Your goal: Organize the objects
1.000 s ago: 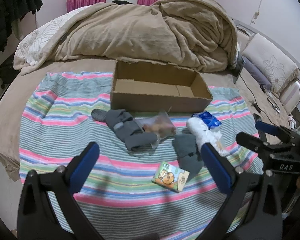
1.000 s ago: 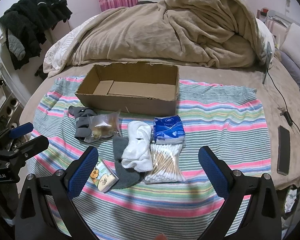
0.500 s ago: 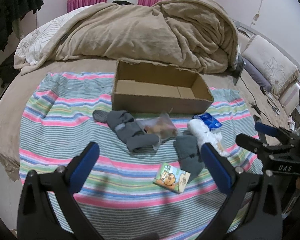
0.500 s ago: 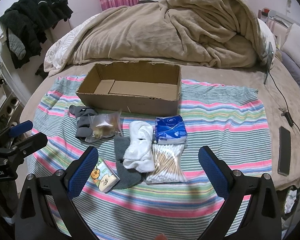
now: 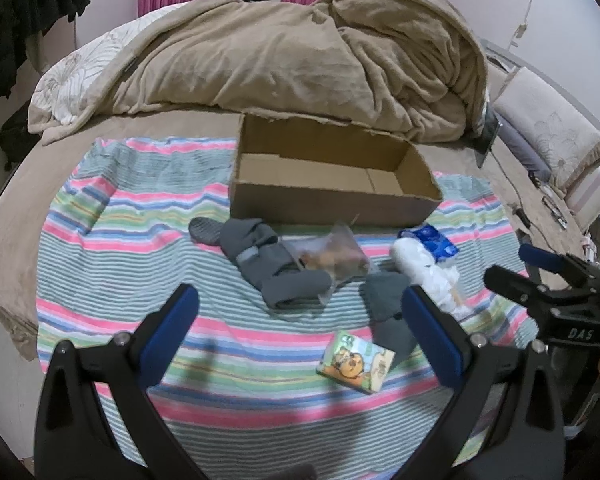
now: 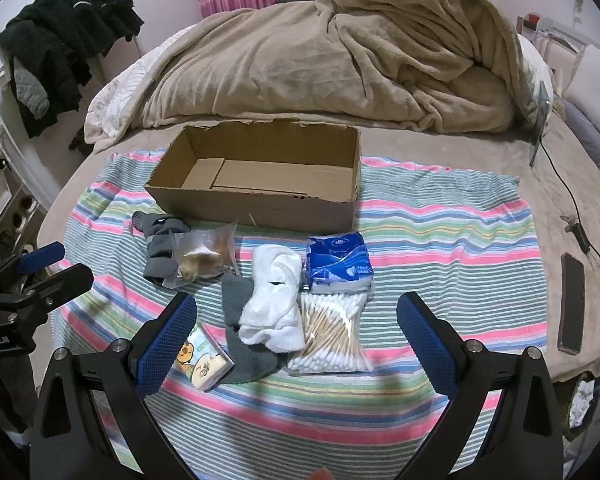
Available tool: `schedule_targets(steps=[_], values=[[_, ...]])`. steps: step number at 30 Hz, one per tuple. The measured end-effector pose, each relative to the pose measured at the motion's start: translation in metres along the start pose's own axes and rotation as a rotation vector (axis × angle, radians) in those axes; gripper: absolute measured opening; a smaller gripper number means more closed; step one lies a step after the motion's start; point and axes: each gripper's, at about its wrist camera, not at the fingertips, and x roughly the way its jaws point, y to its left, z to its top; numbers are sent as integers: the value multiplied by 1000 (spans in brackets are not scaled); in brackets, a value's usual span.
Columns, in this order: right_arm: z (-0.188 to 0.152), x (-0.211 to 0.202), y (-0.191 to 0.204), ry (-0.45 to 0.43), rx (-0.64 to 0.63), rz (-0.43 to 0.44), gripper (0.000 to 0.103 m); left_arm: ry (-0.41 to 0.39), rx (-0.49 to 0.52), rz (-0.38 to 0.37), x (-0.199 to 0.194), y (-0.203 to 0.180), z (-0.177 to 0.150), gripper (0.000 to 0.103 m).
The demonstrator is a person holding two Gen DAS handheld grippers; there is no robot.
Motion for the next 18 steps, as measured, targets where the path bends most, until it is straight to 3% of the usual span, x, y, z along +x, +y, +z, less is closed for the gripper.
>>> schedule_targets(steps=[11,18], values=[[6,36,-21,40,17,-25,102,56,-8,24,46,11,-1,101],[5,61,-41,75,38,-51,102,85,-43,24,78,32,3,88]])
